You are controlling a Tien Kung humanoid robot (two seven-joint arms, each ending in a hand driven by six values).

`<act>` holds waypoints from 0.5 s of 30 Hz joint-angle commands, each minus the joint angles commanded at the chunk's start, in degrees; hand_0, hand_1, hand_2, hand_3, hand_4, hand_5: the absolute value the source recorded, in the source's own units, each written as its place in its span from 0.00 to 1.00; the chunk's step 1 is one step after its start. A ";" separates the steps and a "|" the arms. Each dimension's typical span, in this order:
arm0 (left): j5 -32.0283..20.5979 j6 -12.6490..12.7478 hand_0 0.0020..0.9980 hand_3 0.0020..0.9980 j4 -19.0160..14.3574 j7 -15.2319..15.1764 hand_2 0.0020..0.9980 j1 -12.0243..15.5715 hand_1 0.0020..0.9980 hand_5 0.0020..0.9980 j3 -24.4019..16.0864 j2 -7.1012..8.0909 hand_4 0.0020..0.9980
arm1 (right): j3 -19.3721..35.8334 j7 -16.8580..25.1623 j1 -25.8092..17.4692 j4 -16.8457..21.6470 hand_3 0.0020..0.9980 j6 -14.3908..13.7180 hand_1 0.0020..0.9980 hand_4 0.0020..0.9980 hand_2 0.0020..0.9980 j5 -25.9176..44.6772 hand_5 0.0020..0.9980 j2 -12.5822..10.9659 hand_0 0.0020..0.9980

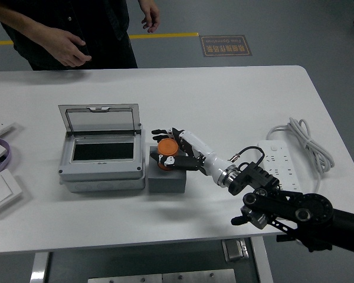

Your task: Pick up the cylinder from the cube,place it in the box,flap close box

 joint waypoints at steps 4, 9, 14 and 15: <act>0.22 -0.01 0.58 0.61 -0.03 -0.03 0.55 -0.07 0.57 0.20 -0.05 0.02 0.63 | -0.44 0.19 0.19 -0.32 0.83 0.19 0.86 0.77 0.83 0.74 0.21 0.15 0.89; 0.23 0.03 0.58 0.61 -0.04 -0.06 0.55 -0.11 0.57 0.19 0.05 0.06 0.63 | -0.67 0.37 0.31 -0.47 0.82 0.10 0.85 0.77 0.83 1.08 0.21 0.30 0.89; 0.24 0.07 0.58 0.61 -0.03 -0.15 0.55 -0.18 0.57 0.19 0.07 0.16 0.63 | -0.58 0.62 0.25 -0.37 0.82 -0.20 0.85 0.77 0.83 1.17 0.21 0.27 0.89; 0.24 0.07 0.58 0.61 -0.03 -0.16 0.55 -0.19 0.57 0.19 0.07 0.17 0.63 | -0.59 0.63 0.25 -0.34 0.81 -0.25 0.85 0.75 0.82 1.17 0.19 0.27 0.88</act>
